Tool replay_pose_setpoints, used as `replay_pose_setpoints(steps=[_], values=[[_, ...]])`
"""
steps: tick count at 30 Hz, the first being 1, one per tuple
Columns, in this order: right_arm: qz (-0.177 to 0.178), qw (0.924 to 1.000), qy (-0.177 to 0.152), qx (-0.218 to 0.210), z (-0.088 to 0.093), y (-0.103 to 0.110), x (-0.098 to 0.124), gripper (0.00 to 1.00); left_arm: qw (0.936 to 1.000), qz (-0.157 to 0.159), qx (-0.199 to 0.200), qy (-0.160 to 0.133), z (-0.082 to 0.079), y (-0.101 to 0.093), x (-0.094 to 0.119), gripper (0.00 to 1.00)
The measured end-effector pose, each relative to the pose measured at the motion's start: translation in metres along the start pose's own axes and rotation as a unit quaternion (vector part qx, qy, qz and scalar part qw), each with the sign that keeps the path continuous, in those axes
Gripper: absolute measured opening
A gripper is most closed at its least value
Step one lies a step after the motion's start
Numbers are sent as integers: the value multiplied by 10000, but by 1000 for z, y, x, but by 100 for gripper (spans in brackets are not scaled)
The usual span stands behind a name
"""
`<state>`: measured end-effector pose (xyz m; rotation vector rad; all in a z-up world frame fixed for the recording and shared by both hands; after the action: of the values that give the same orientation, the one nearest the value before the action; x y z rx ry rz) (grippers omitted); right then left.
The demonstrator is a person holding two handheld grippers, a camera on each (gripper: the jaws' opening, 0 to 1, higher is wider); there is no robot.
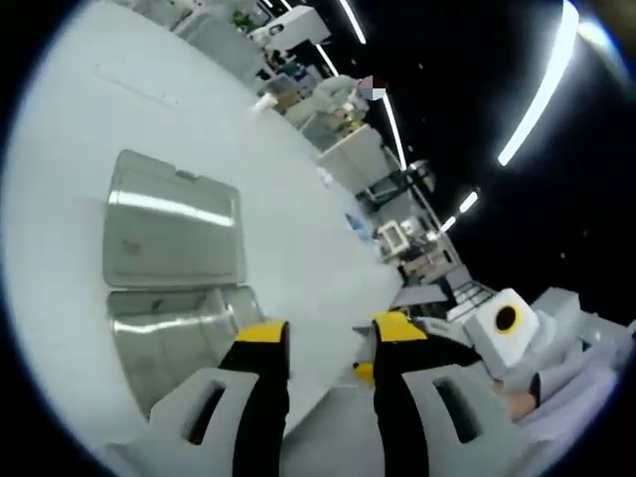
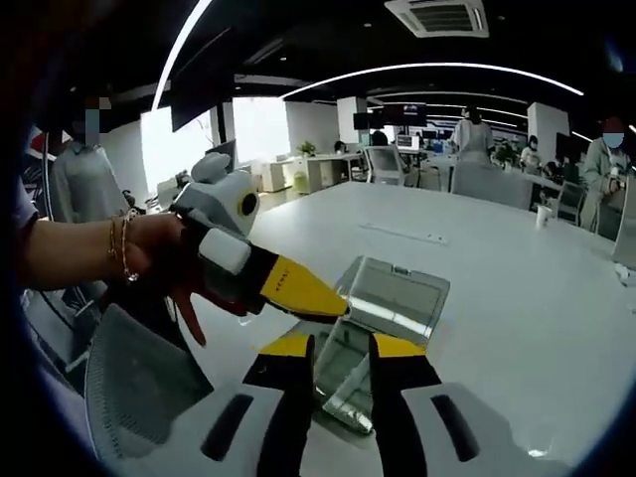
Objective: Insert the divider into the dual guide fixture by aligning both edges with the guide slots and pushing it downward to the bottom, including one-sided entry, uneven engagement, binding, and posture correction.
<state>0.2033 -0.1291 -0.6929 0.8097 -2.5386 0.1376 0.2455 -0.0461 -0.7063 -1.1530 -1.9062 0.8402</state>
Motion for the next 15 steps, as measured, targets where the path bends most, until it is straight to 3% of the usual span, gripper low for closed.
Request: replay_pose_setpoints(steps=[15], values=[[262, 9985, 384, -297, 2, -4, -11, 8, 9999, 52, -143, 11, 2, -7, -10, 30]])
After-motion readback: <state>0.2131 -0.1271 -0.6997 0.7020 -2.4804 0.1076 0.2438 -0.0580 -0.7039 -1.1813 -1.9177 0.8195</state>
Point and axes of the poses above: the point that each gripper's makers call its tool centre point, and the gripper's own axes: x roughly backward along the fingers, y roughly to its left, z roughly out of its underside, the point moved 5 cm from there along x, roughly backward along the fingers, and after that the axes turned 2 degrees about z, right-handed, at the moved point
